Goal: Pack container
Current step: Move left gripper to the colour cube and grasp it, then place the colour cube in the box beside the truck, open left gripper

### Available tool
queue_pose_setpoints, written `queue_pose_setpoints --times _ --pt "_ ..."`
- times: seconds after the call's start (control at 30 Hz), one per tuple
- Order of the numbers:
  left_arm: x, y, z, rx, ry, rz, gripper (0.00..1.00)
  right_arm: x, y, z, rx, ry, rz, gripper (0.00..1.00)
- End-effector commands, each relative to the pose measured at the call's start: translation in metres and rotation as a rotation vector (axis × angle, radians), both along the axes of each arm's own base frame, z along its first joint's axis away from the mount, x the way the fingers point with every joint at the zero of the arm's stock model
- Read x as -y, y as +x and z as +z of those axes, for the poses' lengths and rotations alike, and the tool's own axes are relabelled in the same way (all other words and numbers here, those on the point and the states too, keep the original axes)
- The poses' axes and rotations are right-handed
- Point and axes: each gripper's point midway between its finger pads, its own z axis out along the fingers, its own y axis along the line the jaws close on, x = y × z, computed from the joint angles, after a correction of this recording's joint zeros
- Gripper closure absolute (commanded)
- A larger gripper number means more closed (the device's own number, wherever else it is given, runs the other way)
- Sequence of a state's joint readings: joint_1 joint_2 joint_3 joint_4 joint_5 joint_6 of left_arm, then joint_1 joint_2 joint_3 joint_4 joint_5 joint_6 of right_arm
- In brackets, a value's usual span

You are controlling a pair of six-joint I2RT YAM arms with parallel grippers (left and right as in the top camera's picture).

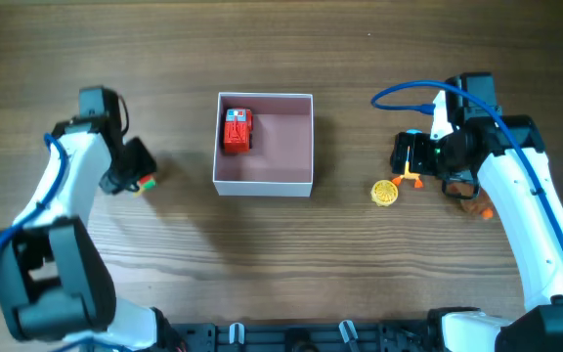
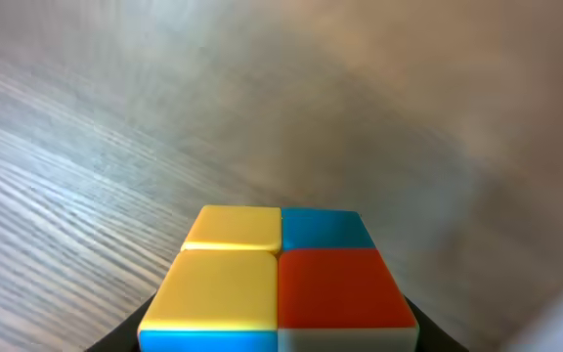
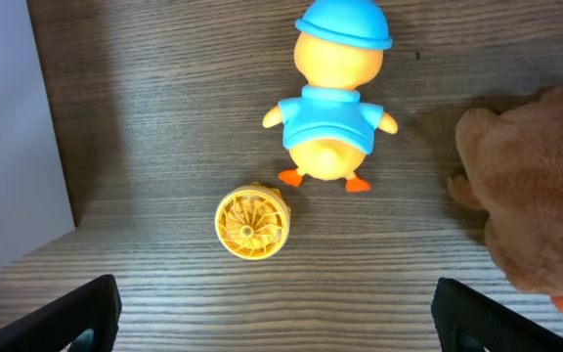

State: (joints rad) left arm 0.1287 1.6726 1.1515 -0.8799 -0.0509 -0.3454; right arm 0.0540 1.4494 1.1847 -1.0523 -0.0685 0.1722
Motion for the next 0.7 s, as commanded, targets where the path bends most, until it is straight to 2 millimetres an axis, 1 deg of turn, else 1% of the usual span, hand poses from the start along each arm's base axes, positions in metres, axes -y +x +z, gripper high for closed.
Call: queue_pose_setpoints --times 0.0,0.03,0.07,0.1,0.13,0.17,0.2,0.23,0.3,0.37,0.43,0.47,0.53,0.6,0.67 --pt "0.053 0.04 0.107 0.291 0.015 -0.183 0.96 0.004 0.008 0.007 0.032 -0.014 -0.022 0.0" --pt "0.084 0.045 0.135 0.374 0.005 -0.264 0.96 0.004 0.009 0.008 0.038 -0.013 -0.023 0.0" --pt "0.103 0.048 0.146 0.414 -0.004 -0.31 0.96 0.004 0.011 0.008 0.044 -0.012 -0.025 0.0" --pt "0.126 0.05 0.155 0.457 -0.017 -0.368 0.96 0.004 0.012 0.009 0.049 -0.011 -0.029 0.0" --pt "0.146 0.052 0.159 0.485 -0.03 -0.415 0.96 0.004 0.013 0.009 0.052 -0.009 -0.03 0.0" --pt "0.166 0.052 0.161 0.506 -0.043 -0.461 0.96 0.003 0.013 0.009 0.054 -0.007 -0.029 0.0" --pt "0.191 0.053 0.159 0.522 -0.06 -0.518 0.96 0.003 0.014 0.009 0.056 -0.006 -0.029 0.0" --pt "0.212 0.054 0.156 0.532 -0.073 -0.562 0.96 0.003 0.014 0.009 0.056 -0.006 -0.029 0.0" --pt "0.242 0.059 0.143 0.539 -0.085 -0.618 0.96 0.003 0.013 0.009 0.055 -0.007 -0.029 0.0" --pt "0.26 0.07 0.123 0.531 -0.087 -0.643 0.96 0.003 0.013 0.009 0.052 -0.007 -0.029 0.0" --pt "0.268 0.081 0.101 0.509 -0.084 -0.647 0.96 0.003 0.013 0.009 0.051 -0.007 -0.029 0.0" --pt "0.27 0.086 0.082 0.48 -0.079 -0.648 0.96 0.003 0.013 0.009 0.052 -0.007 -0.027 0.0" --pt "0.271 0.091 0.049 0.417 -0.067 -0.647 0.96 0.003 0.012 0.009 0.051 -0.008 -0.025 0.0" --pt "0.268 0.093 0.022 0.362 -0.055 -0.643 0.96 0.003 0.012 0.009 0.051 -0.008 -0.025 0.0" --pt "0.264 0.094 0.005 0.327 -0.048 -0.636 0.96 0.003 0.012 0.009 0.049 -0.008 -0.025 0.0"
